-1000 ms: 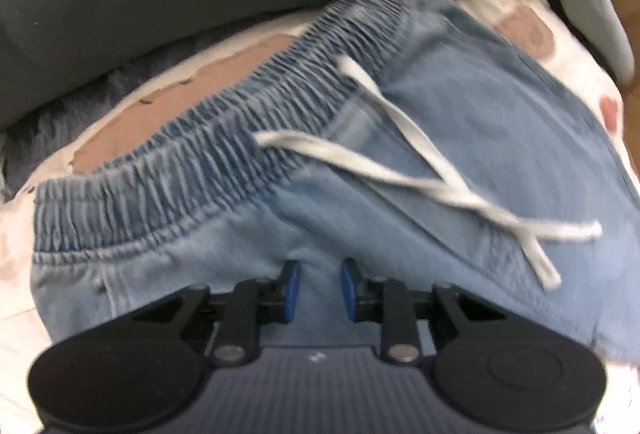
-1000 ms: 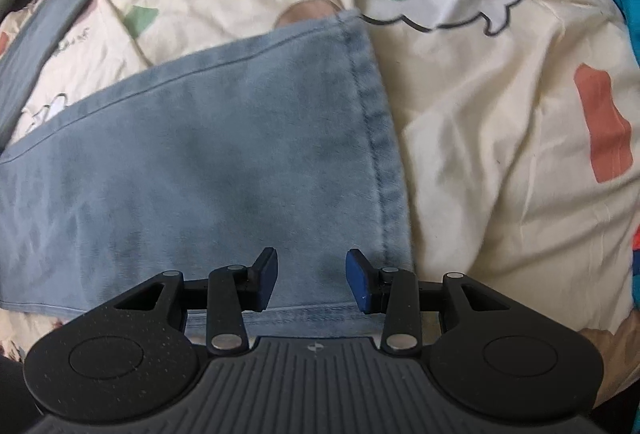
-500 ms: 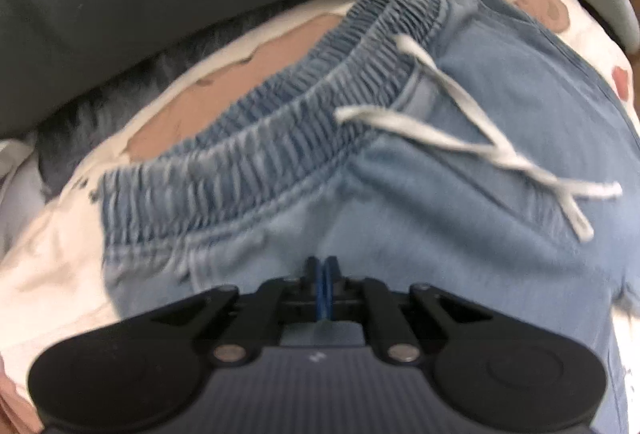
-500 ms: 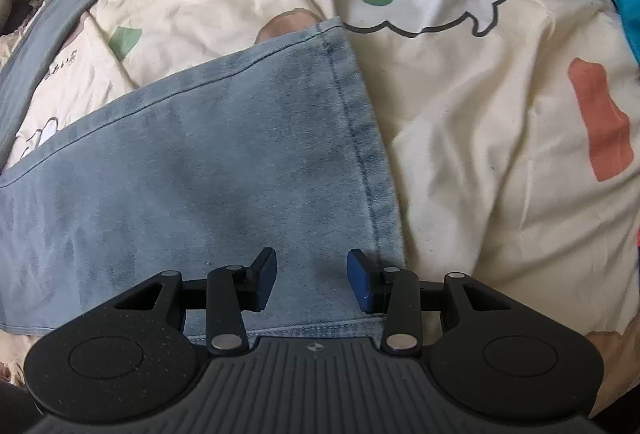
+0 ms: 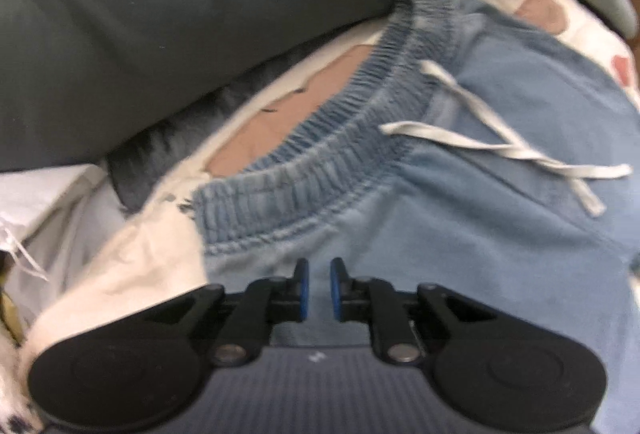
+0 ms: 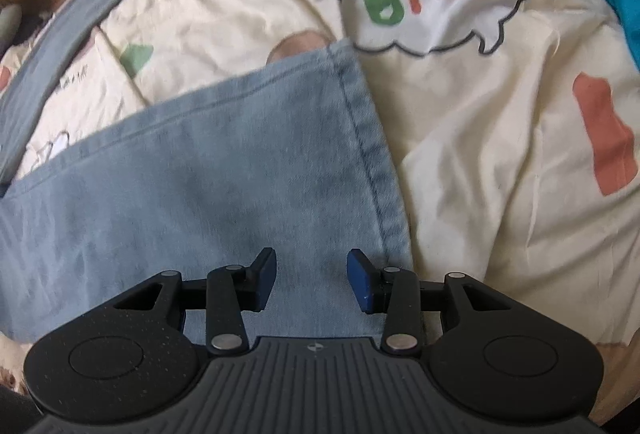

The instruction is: Fold clothes

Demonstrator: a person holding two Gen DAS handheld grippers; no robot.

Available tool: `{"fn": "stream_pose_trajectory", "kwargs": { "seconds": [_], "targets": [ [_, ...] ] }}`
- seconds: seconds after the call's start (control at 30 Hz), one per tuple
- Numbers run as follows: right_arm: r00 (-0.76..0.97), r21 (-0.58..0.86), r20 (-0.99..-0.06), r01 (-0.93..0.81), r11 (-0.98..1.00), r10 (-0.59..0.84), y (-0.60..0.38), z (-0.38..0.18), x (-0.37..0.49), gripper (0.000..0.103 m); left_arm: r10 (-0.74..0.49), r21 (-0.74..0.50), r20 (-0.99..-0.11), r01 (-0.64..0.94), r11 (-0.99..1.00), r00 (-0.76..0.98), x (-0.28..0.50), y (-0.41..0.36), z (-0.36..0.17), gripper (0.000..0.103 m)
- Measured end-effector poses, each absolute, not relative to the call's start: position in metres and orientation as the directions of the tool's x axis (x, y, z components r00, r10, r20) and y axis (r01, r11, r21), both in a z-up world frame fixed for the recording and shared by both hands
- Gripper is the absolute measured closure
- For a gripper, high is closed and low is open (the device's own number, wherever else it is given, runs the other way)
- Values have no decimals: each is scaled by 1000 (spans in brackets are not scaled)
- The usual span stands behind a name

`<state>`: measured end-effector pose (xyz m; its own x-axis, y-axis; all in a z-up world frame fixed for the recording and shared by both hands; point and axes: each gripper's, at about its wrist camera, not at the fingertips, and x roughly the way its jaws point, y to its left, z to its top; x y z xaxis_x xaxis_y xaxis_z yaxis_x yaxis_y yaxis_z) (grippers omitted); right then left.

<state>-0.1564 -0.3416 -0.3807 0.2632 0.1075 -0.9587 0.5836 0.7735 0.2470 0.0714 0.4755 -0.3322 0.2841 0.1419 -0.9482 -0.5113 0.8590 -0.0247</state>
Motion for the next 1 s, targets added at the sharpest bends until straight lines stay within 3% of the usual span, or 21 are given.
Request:
{"fn": "stream_pose_trajectory", "kwargs": {
  "seconds": [0.17,0.23,0.3,0.53,0.77,1.0],
  "targets": [
    [309,232,-950,587,776,51,-354,-373,-143,57,52,-99,-964,-528,844,262,62,462,-350,87],
    [319,224,-947,585,780,32,-359,-371,-137,57,69,-72,-968,-528,846,242,60,461,-360,89],
    [324,206,-946,579,789,9,-363,-370,-130,57,95,-37,-970,-525,851,222,59,462,-369,99],
    [343,169,-938,589,790,-55,-386,-372,-108,50,198,97,-967,-495,863,157,74,452,-367,100],
    [322,157,-946,572,805,-45,-395,-393,-89,50,183,71,-962,-460,885,203,83,439,-346,91],
    [314,148,-949,545,825,-36,-394,-407,-76,52,124,7,-958,-415,910,258,96,418,-340,90]
  ]
}}
